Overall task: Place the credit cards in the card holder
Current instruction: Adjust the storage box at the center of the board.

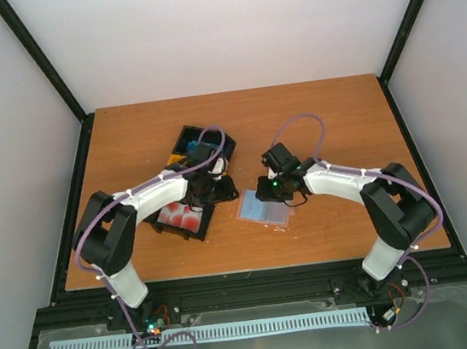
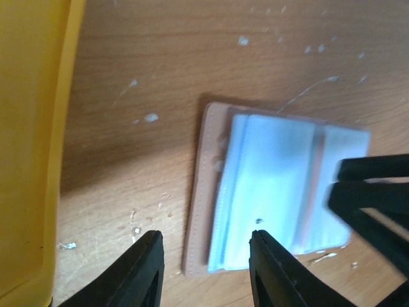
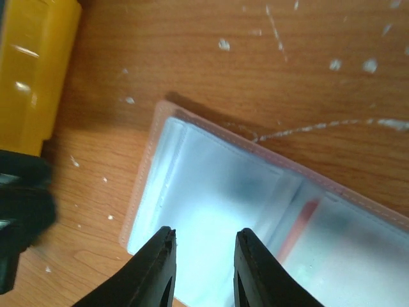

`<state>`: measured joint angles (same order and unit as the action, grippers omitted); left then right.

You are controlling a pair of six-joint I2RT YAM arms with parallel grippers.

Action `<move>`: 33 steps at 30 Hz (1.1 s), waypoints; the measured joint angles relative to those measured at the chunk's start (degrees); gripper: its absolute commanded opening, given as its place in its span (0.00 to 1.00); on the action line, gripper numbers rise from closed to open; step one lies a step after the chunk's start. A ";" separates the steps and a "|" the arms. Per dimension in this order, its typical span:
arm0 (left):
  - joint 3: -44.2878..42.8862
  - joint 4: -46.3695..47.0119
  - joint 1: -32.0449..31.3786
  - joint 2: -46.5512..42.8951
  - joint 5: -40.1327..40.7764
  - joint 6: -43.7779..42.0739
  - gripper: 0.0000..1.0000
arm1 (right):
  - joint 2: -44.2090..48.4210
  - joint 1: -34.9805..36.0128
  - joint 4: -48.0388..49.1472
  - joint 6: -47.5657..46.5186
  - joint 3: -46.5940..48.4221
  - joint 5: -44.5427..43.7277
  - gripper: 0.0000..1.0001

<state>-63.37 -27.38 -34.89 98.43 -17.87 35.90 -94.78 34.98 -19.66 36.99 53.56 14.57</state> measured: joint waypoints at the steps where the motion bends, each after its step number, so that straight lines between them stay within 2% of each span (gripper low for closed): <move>1: -0.11 -0.46 0.02 0.72 -0.02 -0.81 0.40 | 0.44 0.00 -0.55 0.39 0.55 -0.66 0.27; 7: -0.13 -3.37 0.00 2.56 0.20 -4.17 0.40 | 4.46 0.02 -3.82 3.52 1.36 -5.03 0.28; 12: -0.09 -4.37 0.35 2.49 4.33 -4.48 0.42 | 7.78 0.02 -7.06 6.38 1.36 -9.77 0.29; 18: 3.45 -4.22 1.60 -2.34 8.72 -2.56 0.43 | 9.75 0.02 -10.60 8.13 1.36 -13.99 0.29; 24: 6.47 -4.76 2.21 -8.24 12.76 -0.61 0.45 | 10.40 -0.04 -11.63 6.75 1.36 -16.72 0.29; 29: 6.54 -6.25 3.08 -9.86 14.71 -0.59 0.46 | 10.43 -0.92 -11.52 3.10 1.36 -17.64 0.30; 33: 5.86 -6.43 3.52 -9.84 13.09 -2.99 0.54 | 10.45 -2.14 -10.62 0.74 1.36 -17.55 0.30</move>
<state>-57.52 -33.80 -31.38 88.60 -4.78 32.91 -84.33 32.84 -30.28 37.74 54.92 -2.98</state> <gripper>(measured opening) 0.489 0.296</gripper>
